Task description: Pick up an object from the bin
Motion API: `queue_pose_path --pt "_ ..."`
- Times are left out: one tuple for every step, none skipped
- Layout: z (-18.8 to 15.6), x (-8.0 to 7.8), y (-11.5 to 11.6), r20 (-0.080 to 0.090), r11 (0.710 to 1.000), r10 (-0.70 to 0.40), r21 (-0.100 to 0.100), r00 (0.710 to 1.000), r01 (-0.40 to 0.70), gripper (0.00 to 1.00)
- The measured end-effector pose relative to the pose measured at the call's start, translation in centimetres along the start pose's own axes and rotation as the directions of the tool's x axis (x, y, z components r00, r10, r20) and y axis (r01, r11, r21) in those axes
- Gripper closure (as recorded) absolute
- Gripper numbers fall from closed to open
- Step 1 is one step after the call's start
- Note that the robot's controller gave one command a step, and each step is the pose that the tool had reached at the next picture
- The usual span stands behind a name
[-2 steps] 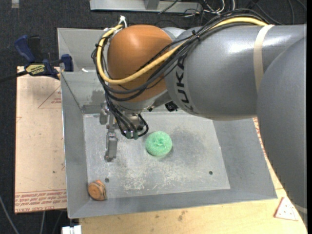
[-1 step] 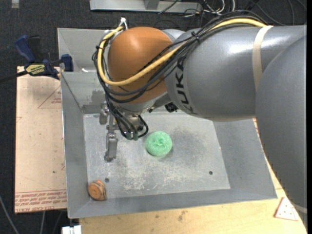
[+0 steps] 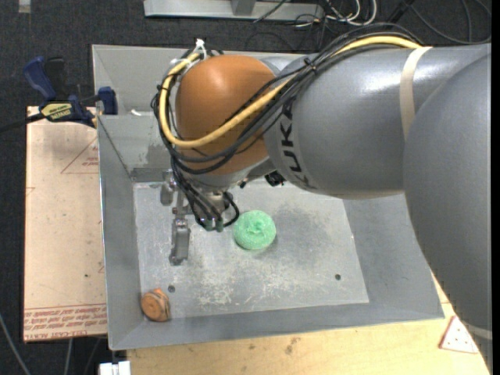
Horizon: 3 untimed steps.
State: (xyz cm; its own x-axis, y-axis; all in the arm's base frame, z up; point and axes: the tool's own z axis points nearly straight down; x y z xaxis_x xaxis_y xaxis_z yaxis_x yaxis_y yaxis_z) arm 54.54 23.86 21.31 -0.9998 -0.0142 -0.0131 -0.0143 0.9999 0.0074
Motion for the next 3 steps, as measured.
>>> queue_pose_path --pt "3.6 -0.9 0.0 -0.013 0.969 -0.245 0.003 0.969 0.245 0.00" --pt "4.5 -1.5 -1.0 -0.014 0.939 -0.344 0.001 0.939 0.344 0.00" --pt "2.9 -2.5 -2.1 -0.014 0.995 -0.098 0.005 0.995 0.098 0.00"
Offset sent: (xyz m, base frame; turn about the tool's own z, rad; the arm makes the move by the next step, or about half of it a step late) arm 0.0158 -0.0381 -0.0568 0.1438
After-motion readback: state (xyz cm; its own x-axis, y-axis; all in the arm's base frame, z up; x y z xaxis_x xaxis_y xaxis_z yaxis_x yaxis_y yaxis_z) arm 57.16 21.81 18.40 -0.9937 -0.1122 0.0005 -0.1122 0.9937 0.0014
